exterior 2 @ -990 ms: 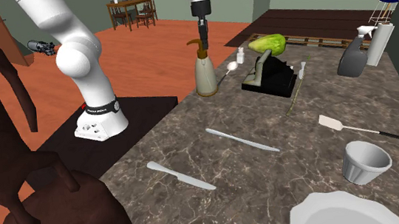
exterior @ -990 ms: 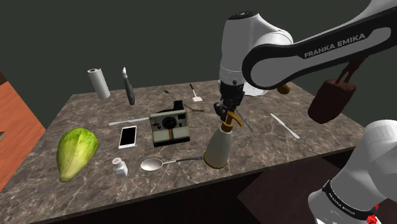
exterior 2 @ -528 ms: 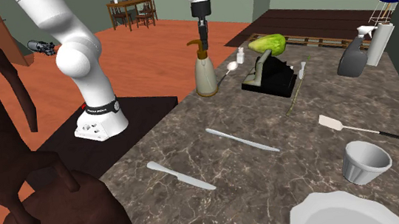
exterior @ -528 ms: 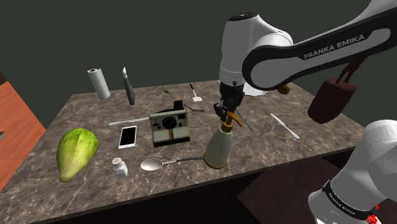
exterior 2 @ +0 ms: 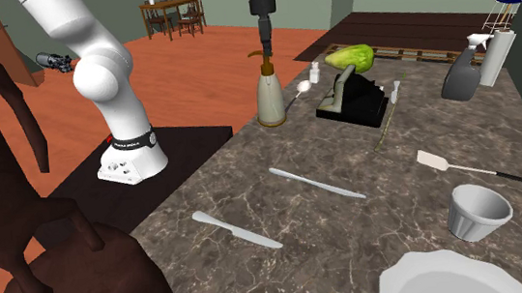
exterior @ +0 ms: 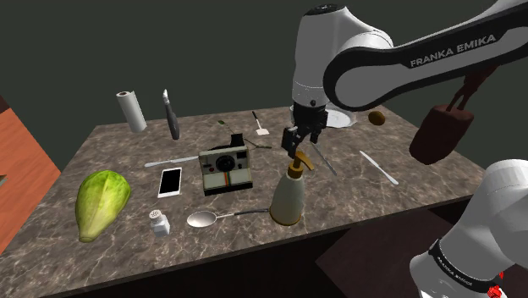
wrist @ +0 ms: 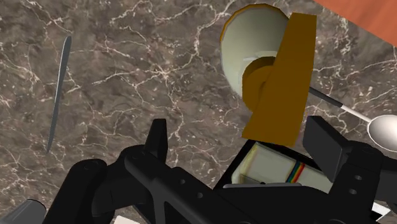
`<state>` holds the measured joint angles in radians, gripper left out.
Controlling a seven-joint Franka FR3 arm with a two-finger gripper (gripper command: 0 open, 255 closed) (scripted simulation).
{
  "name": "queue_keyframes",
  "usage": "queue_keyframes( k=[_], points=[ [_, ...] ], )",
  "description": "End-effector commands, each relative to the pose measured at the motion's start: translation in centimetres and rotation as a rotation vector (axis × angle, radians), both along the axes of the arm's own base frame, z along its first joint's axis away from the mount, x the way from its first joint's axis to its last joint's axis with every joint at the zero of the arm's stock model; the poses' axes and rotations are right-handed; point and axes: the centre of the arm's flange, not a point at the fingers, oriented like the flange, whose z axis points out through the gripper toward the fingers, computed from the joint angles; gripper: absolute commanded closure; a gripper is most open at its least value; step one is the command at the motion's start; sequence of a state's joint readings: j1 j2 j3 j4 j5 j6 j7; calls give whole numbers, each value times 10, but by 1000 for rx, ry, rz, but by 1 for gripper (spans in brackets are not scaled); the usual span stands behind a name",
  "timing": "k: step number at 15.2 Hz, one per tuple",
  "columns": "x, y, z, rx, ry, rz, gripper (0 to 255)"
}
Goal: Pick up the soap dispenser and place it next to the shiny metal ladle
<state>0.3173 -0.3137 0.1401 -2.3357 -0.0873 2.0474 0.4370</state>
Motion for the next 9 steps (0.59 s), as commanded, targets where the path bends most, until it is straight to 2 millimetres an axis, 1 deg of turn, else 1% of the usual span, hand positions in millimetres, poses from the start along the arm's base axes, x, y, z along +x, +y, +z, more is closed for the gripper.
queue_keyframes(
  k=[1,2,9],
  points=[
    [-3,2,21,-1,1,0,0],
    [-4,3,31,-1,1,0,0],
    [-4,3,31,-1,1,0,0]
  ],
)
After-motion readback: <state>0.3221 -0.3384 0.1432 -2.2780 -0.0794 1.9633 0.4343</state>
